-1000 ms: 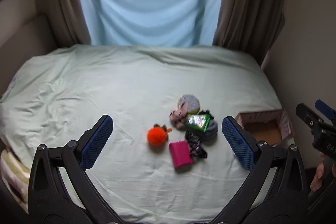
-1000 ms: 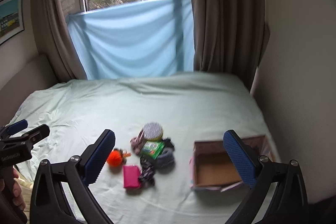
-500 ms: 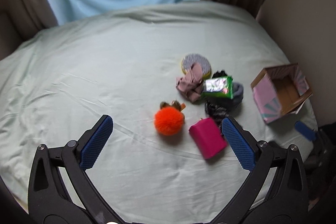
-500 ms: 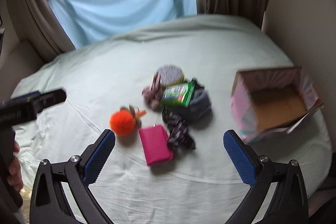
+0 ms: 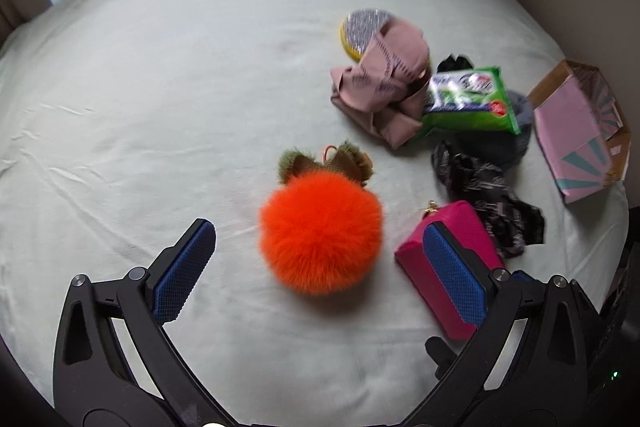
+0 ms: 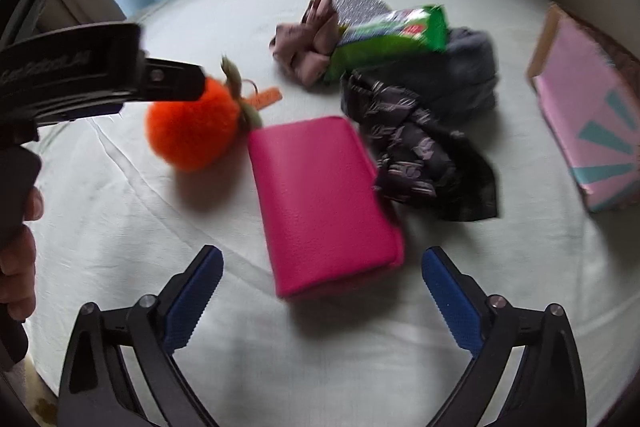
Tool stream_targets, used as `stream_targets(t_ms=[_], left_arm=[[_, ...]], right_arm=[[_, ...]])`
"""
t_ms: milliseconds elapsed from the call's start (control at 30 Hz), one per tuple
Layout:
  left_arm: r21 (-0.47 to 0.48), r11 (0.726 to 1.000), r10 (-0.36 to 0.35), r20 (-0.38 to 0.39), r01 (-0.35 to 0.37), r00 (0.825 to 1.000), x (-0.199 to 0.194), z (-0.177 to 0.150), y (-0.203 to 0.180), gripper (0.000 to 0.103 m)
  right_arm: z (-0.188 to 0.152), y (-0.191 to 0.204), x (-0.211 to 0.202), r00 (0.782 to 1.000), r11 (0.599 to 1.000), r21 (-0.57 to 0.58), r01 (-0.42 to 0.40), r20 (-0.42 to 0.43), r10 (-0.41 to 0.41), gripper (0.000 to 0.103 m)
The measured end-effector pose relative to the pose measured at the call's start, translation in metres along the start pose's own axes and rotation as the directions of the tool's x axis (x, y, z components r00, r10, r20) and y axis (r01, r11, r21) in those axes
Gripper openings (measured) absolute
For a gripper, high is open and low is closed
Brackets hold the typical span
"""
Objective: Organize soft objects
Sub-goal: 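Grasp the orange pompom with the left tool while the right tool grasps the pink pouch, then carry the pompom and pink pouch over the cardboard box with both tools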
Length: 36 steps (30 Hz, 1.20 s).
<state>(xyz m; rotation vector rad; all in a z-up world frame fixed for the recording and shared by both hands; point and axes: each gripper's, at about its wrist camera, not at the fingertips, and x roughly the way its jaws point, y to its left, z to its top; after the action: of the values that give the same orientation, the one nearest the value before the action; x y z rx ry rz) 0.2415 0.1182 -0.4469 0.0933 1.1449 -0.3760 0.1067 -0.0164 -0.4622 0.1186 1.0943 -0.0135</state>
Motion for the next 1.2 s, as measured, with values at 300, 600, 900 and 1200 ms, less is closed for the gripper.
stream_targets(t_ms=[300, 600, 900, 1200], left_arm=[[0.002, 1.0, -0.004, -0.062, 0.004, 0.998, 0.048, 0.004, 0.003, 0.094], [-0.022, 1.0, -0.004, -0.078, 0.003, 0.997, 0.065, 0.013, 0.007, 0.037], [-0.049, 0.999, -0.004, -0.043, 0.002, 0.999, 0.033, 0.015, 0.011, 0.034], [-0.089, 0.996, 0.02, 0.002, -0.02, 1.0, -0.025, 0.004, 0.009, 0.034]], right_arm=[[0.019, 0.01, 0.03, 0.998, 0.988, -0.149, 0.04, 0.045, -0.034, 0.087], [0.023, 0.01, 0.035, 0.998, 0.982, -0.177, 0.061, 0.043, -0.054, 0.064], [0.027, 0.008, 0.025, 0.998, 0.989, -0.142, 0.048, 0.043, -0.042, 0.052], [0.021, 0.023, -0.015, 0.998, 0.988, -0.153, 0.016, 0.069, -0.005, 0.051]])
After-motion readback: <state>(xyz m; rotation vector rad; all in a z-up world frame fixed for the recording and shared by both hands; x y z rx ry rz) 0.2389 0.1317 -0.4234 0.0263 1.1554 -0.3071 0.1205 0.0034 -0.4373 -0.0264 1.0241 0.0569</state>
